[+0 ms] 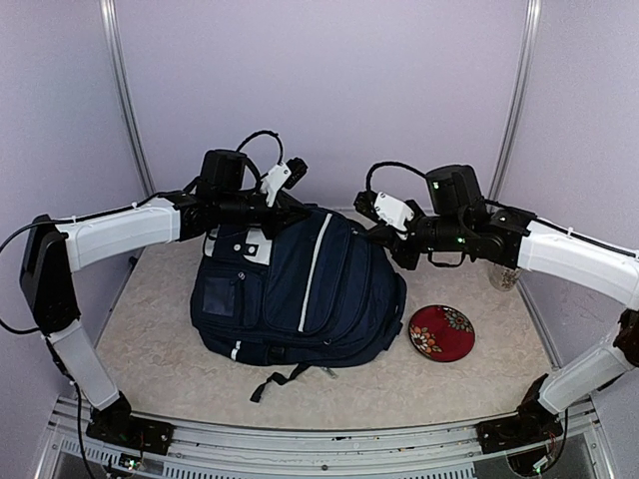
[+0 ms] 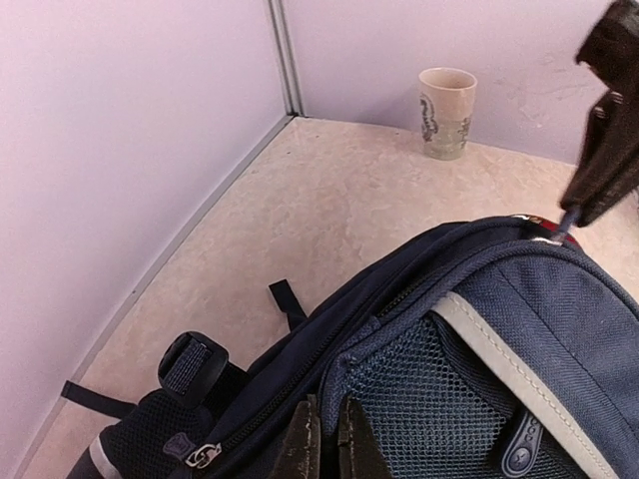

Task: Pack the student bag
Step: Unzip the upper front pocket of the student bag.

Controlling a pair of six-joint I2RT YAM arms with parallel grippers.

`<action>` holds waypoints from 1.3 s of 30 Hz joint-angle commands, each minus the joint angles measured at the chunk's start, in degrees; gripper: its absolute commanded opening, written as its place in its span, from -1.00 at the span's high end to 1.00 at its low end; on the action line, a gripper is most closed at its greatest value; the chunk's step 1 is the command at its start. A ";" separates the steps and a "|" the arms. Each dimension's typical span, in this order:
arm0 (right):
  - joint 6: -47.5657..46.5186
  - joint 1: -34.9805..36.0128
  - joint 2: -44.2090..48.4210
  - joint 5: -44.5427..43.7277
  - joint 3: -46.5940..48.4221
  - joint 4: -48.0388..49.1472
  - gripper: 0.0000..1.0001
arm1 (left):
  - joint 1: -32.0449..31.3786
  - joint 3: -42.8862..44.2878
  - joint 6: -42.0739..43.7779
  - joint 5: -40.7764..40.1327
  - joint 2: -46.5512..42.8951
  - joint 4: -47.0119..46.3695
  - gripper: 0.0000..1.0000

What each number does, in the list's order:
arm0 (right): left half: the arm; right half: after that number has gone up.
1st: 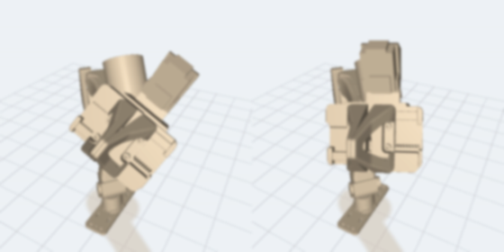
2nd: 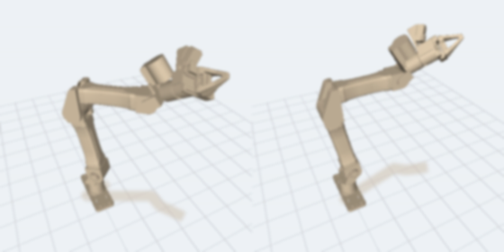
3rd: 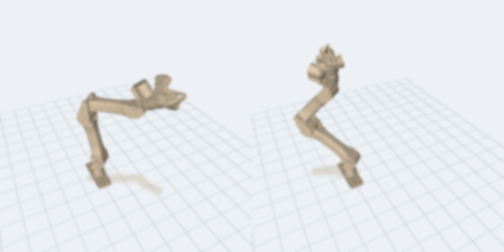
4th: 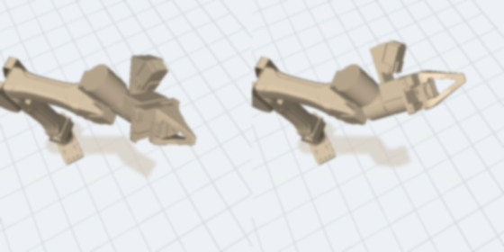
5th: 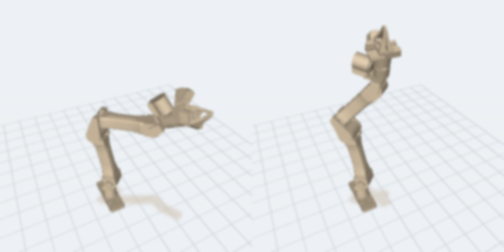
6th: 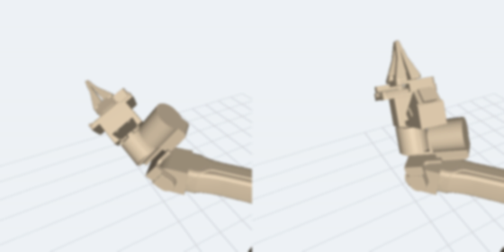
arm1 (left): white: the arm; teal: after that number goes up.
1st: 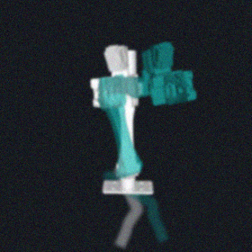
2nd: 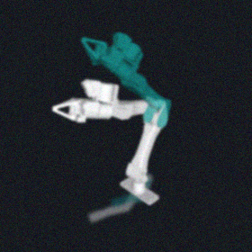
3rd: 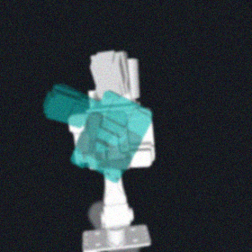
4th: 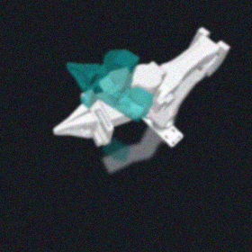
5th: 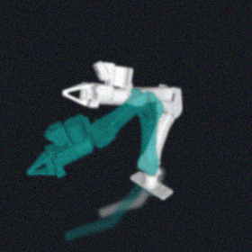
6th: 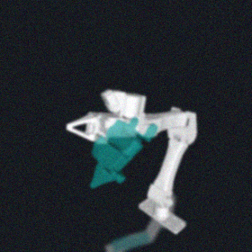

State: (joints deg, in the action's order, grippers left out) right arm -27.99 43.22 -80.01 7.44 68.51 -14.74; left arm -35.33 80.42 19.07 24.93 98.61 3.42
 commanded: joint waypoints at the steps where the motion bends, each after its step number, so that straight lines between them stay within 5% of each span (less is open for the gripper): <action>1: -0.21 5.01 4.86 -1.07 -2.70 -7.32 1.00 | 3.29 1.60 -0.32 -13.62 -5.99 -8.27 1.00; 8: 5.41 9.24 5.43 0.48 -6.36 -7.60 1.00 | 2.18 0.31 0.37 -14.21 -9.20 -9.96 1.00; 22: 24.88 19.45 2.93 8.54 -24.01 19.67 1.00 | 0.76 -1.28 -4.75 -21.36 -9.95 -13.06 1.00; 27: 27.00 20.48 -4.81 8.95 -20.89 28.05 1.00 | 0.66 -1.44 -6.99 -21.10 -9.62 -13.71 1.00; 37: 27.42 23.28 -14.38 6.93 -12.24 29.24 1.00 | 0.26 -4.67 -6.80 -19.91 -11.16 -16.21 1.00; 39: 28.26 23.40 -12.55 8.68 -11.97 29.16 0.80 | 0.22 -5.17 -6.16 -19.02 -11.32 -16.32 1.00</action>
State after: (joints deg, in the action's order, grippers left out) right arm -1.19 64.69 -93.69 11.99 54.02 12.03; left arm -35.33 74.43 13.54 7.77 92.58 2.68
